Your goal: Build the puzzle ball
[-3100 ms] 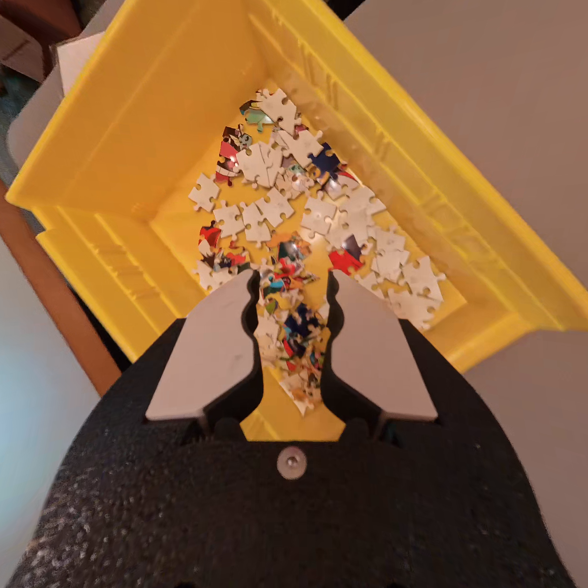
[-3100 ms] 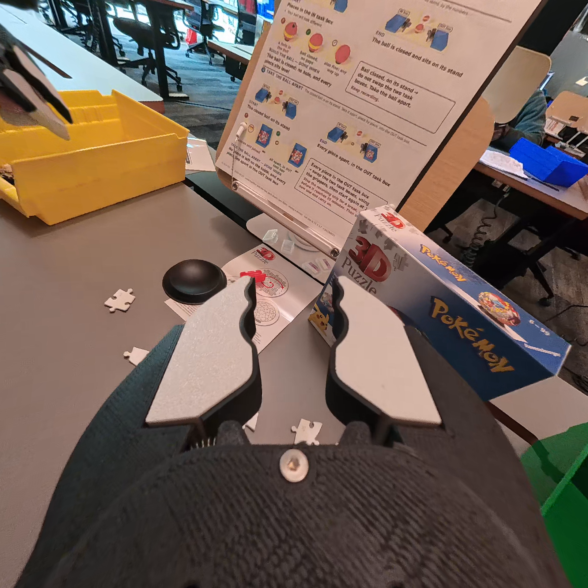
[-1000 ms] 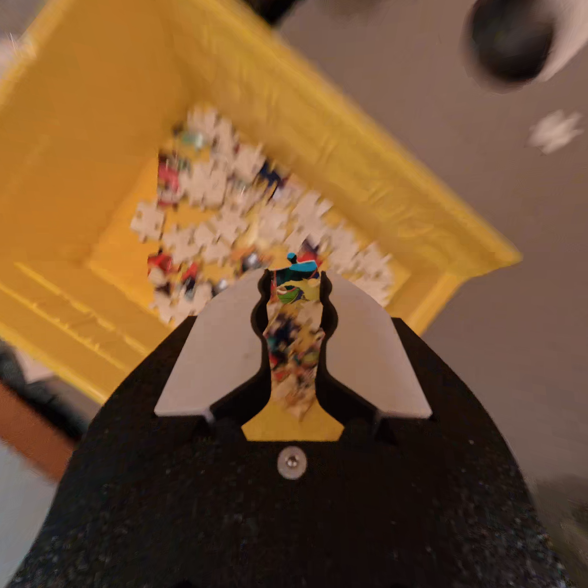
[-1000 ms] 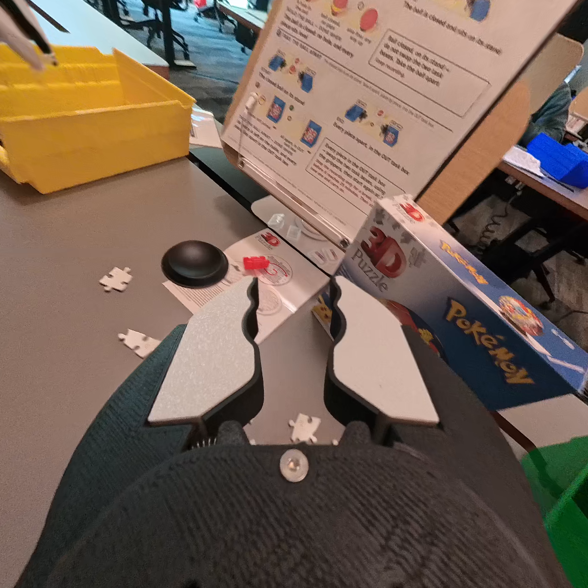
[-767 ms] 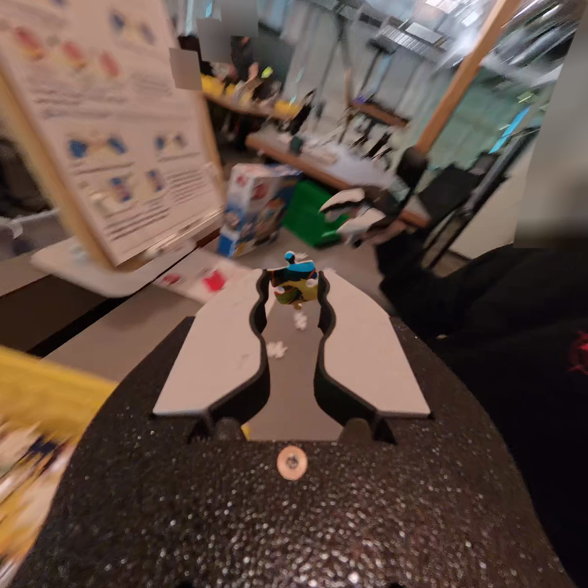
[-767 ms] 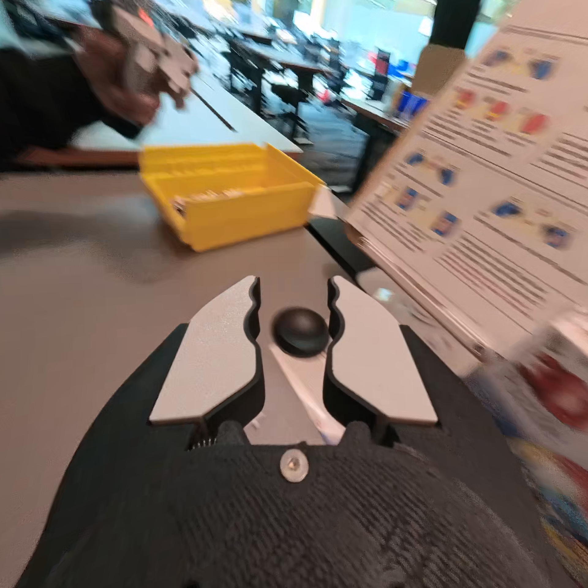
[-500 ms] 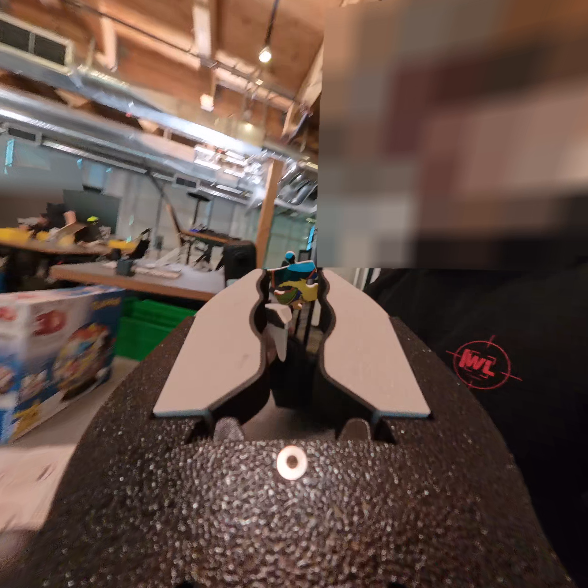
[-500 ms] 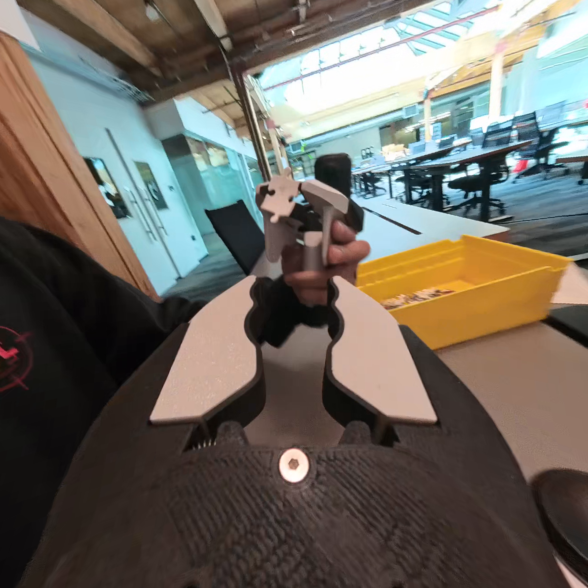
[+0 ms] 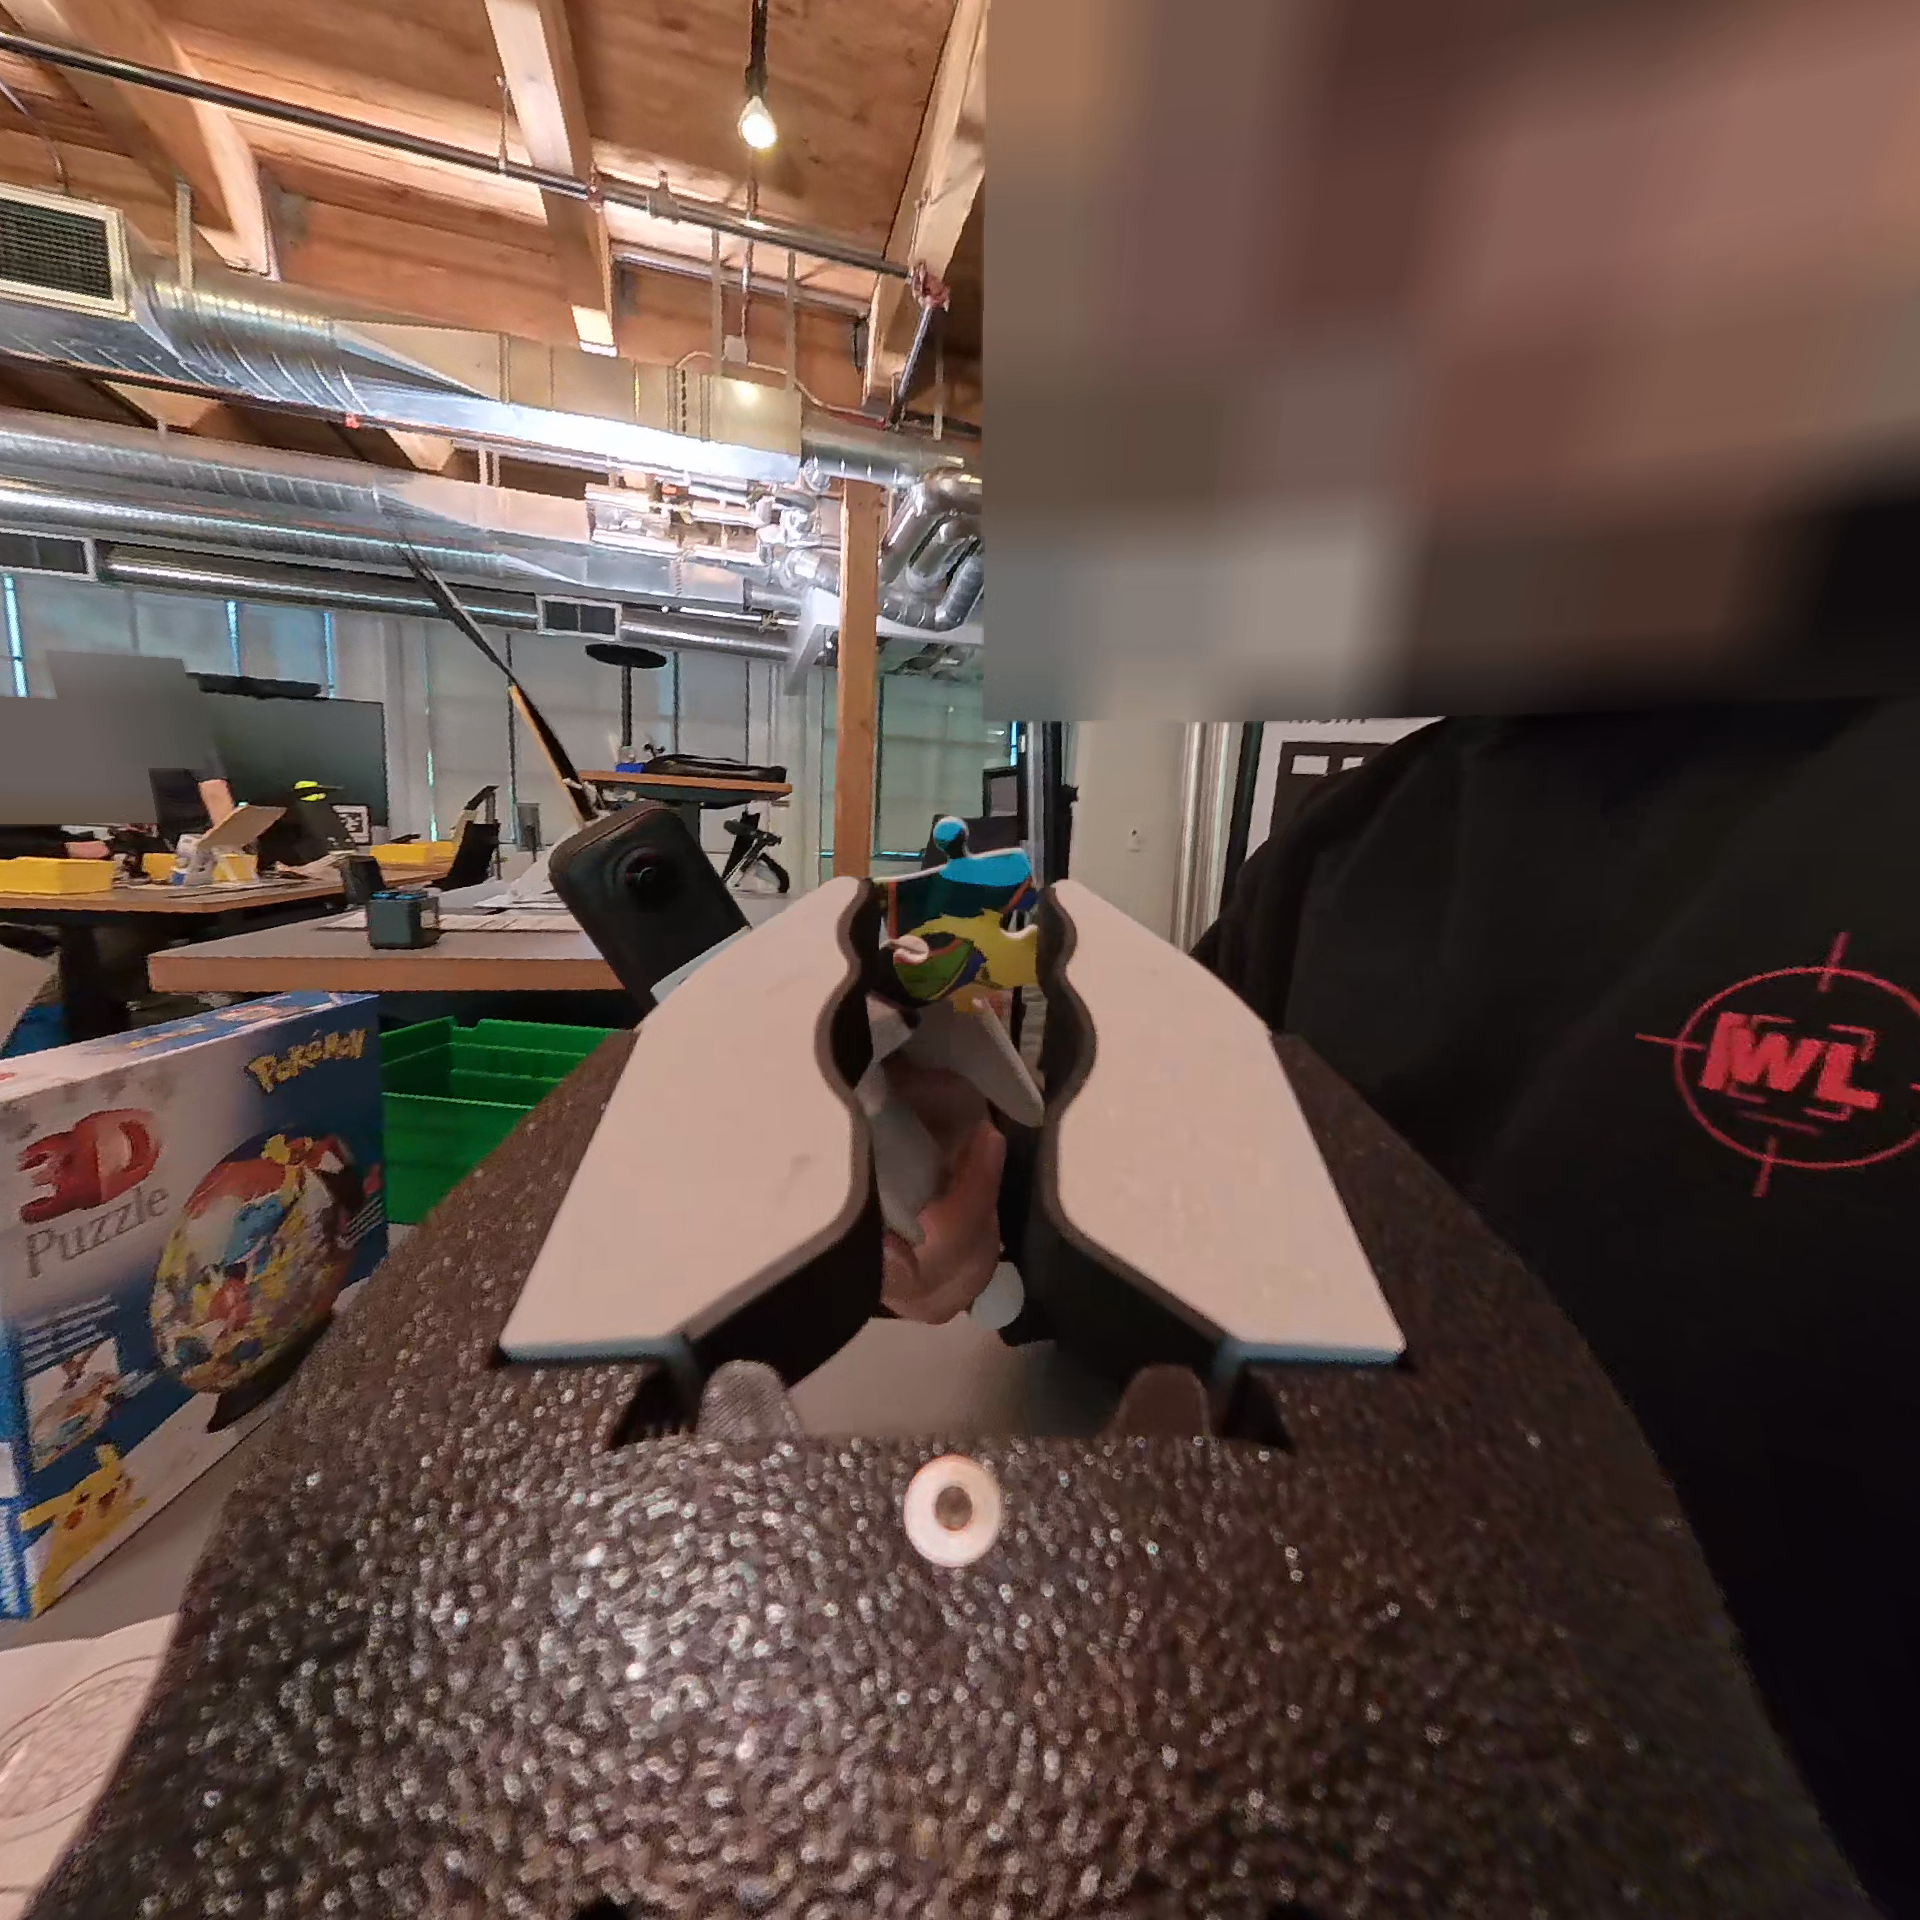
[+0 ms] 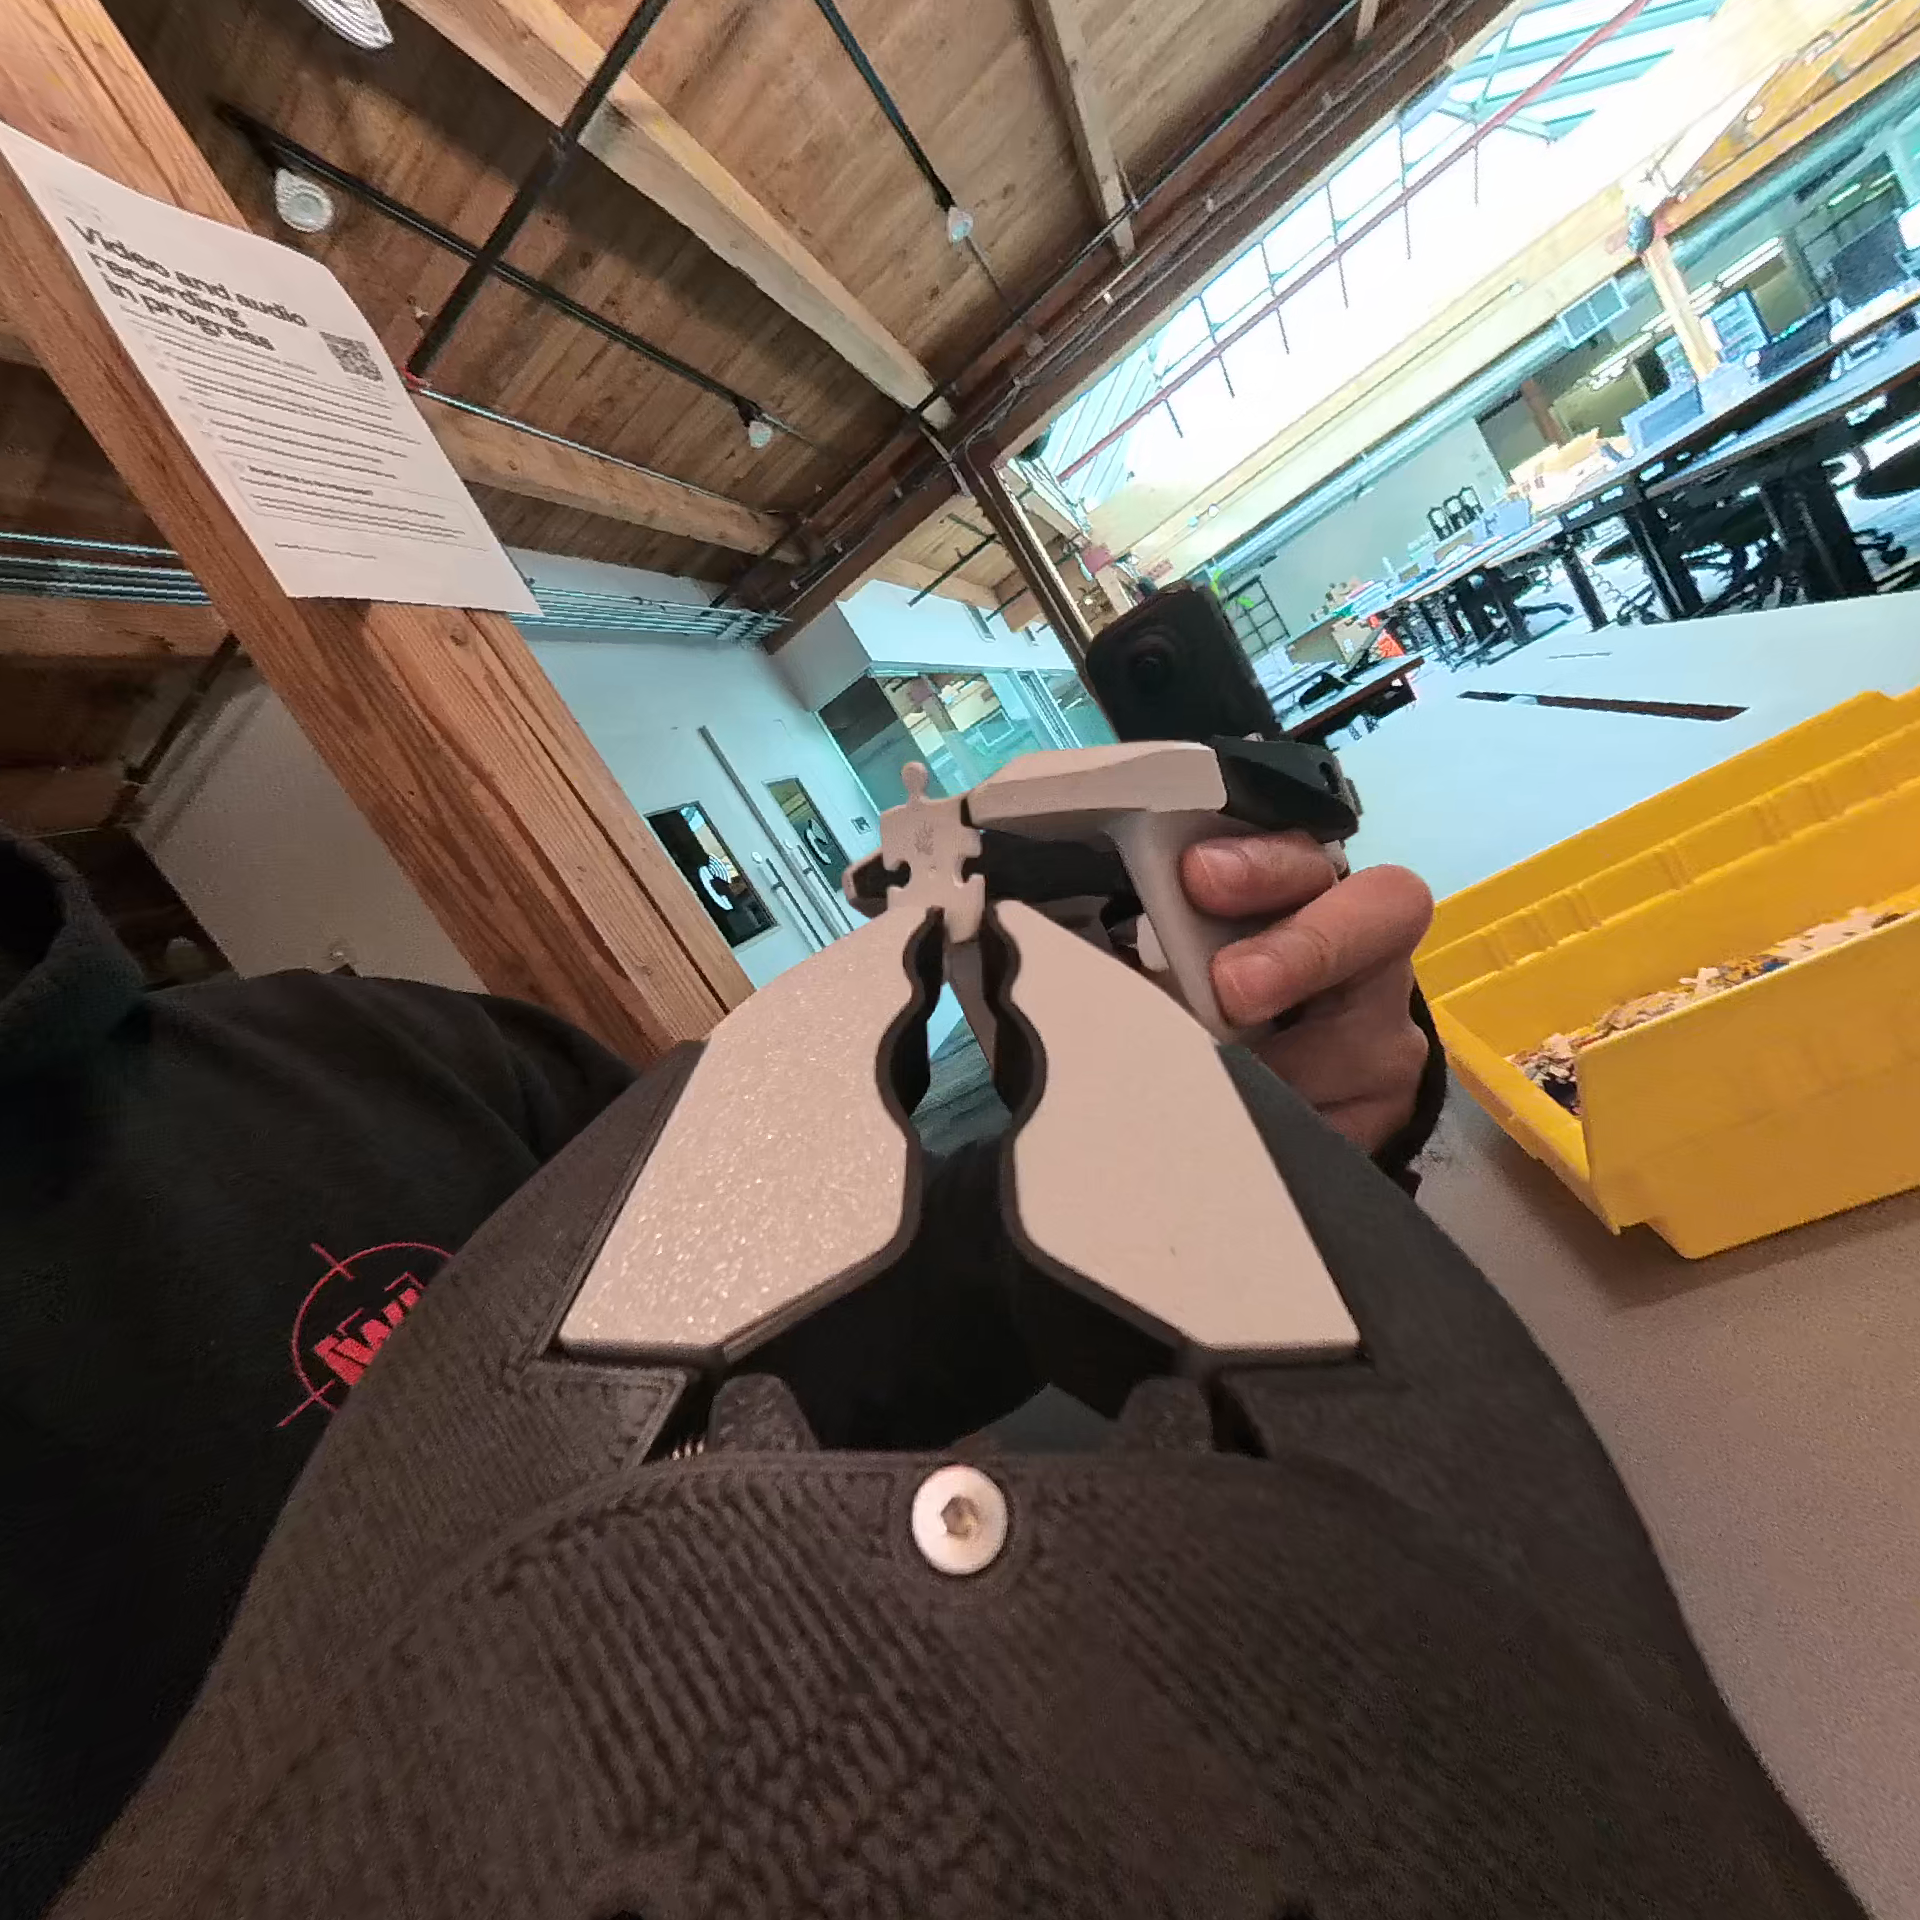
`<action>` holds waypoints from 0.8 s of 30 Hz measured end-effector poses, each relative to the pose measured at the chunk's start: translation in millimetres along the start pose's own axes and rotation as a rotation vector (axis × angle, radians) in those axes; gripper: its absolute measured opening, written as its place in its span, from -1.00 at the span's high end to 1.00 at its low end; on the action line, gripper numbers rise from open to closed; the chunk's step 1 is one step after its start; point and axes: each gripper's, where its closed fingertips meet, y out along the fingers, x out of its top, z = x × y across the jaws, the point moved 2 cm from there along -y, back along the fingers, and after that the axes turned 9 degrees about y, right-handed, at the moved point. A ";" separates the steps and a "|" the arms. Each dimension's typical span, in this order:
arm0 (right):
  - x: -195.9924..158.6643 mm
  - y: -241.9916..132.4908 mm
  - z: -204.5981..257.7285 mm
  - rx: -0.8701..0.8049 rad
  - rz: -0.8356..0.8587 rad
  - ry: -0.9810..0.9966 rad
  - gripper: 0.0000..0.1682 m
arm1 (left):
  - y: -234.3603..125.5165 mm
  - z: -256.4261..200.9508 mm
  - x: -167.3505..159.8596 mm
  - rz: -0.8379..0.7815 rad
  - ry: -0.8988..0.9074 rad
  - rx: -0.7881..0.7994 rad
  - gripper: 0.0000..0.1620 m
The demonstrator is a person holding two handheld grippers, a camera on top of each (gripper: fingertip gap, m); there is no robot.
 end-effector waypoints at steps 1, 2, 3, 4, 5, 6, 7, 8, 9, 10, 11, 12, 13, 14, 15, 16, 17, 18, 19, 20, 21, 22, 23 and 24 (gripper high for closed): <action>0.1 -0.2 0.7 0.004 0.005 -0.010 0.92 | 0.5 0.0 -0.5 0.005 0.009 0.007 0.65; 0.2 -0.8 1.7 0.011 0.021 -0.028 0.93 | 0.7 -0.9 -0.4 0.005 0.014 0.007 0.66; 0.4 -1.5 2.7 0.013 0.038 -0.049 0.93 | 0.7 -1.7 -0.7 0.010 0.018 0.007 0.66; 1.5 -3.7 2.6 0.002 0.049 -0.072 0.97 | 0.0 -2.1 -1.3 0.018 0.024 0.014 0.66; 1.9 -7.5 0.6 -0.026 0.073 -0.103 0.97 | -1.0 -1.2 -2.2 0.028 0.037 0.037 0.84; 1.9 -12.4 -2.4 -0.064 0.110 -0.137 0.97 | -2.2 2.1 -3.5 0.042 0.053 0.081 0.86; 3.8 -18.4 -5.7 -0.106 0.136 -0.172 0.97 | -3.6 5.9 -5.9 0.071 0.064 0.127 0.84; 7.5 -25.5 -8.4 -0.145 0.152 -0.207 0.97 | -4.5 8.2 -8.9 0.106 0.064 0.157 0.82; 11.8 -34.9 -10.6 -0.191 0.171 -0.241 0.97 | -5.0 9.2 -12.5 0.142 0.063 0.175 0.82; 17.2 -48.2 -15.3 -0.264 0.198 -0.280 0.97 | -5.5 10.4 -16.3 0.179 0.066 0.196 0.80; 24.6 -66.9 -21.9 -0.371 0.225 -0.335 0.97 | -6.1 11.9 -20.1 0.212 0.072 0.223 0.75; 32.5 -91.0 -28.1 -0.496 0.254 -0.393 0.97 | -6.8 13.4 -24.2 0.246 0.075 0.251 0.71; 39.5 -119.8 -33.0 -0.627 0.286 -0.428 0.97 | -8.0 14.2 -29.4 0.286 0.077 0.276 0.68; 45.7 -152.6 -36.1 -0.764 0.311 -0.440 0.97 | -9.7 14.0 -36.0 0.332 0.083 0.297 0.64; 51.7 -188.1 -38.7 -0.912 0.319 -0.433 0.97 | -12.1 13.4 -44.1 0.386 0.092 0.316 0.61; 54.4 -225.3 -40.7 -1.060 0.330 -0.404 0.97 | -15.6 12.2 -54.2 0.450 0.099 0.332 0.61; 51.7 -262.0 -41.1 -1.186 0.354 -0.352 0.97 | -19.8 10.5 -65.6 0.523 0.104 0.341 0.60; 43.6 -294.6 -40.8 -1.280 0.394 -0.284 0.97 | -24.2 7.8 -77.4 0.596 0.109 0.340 0.58; 34.7 -322.9 -40.5 -1.355 0.424 -0.220 0.97 | -28.1 5.0 -88.6 0.661 0.114 0.334 0.56; 26.2 -346.0 -40.3 -1.413 0.439 -0.152 0.97 | -31.6 2.7 -98.4 0.715 0.119 0.330 0.54; 18.7 -363.8 -41.0 -1.449 0.447 -0.091 0.97 | -34.3 1.0 -106.6 0.758 0.120 0.327 0.52; 12.4 -375.0 -42.0 -1.466 0.445 -0.041 0.97 | -36.3 -0.1 -113.4 0.790 0.118 0.325 0.50; 5.7 -383.5 -44.8 -1.472 0.451 0.011 0.97 | -37.7 -0.3 -118.2 0.809 0.114 0.325 0.50; -0.9 -391.6 -48.2 -1.490 0.462 0.060 0.97 | -38.2 0.4 -121.1 0.812 0.108 0.331 0.49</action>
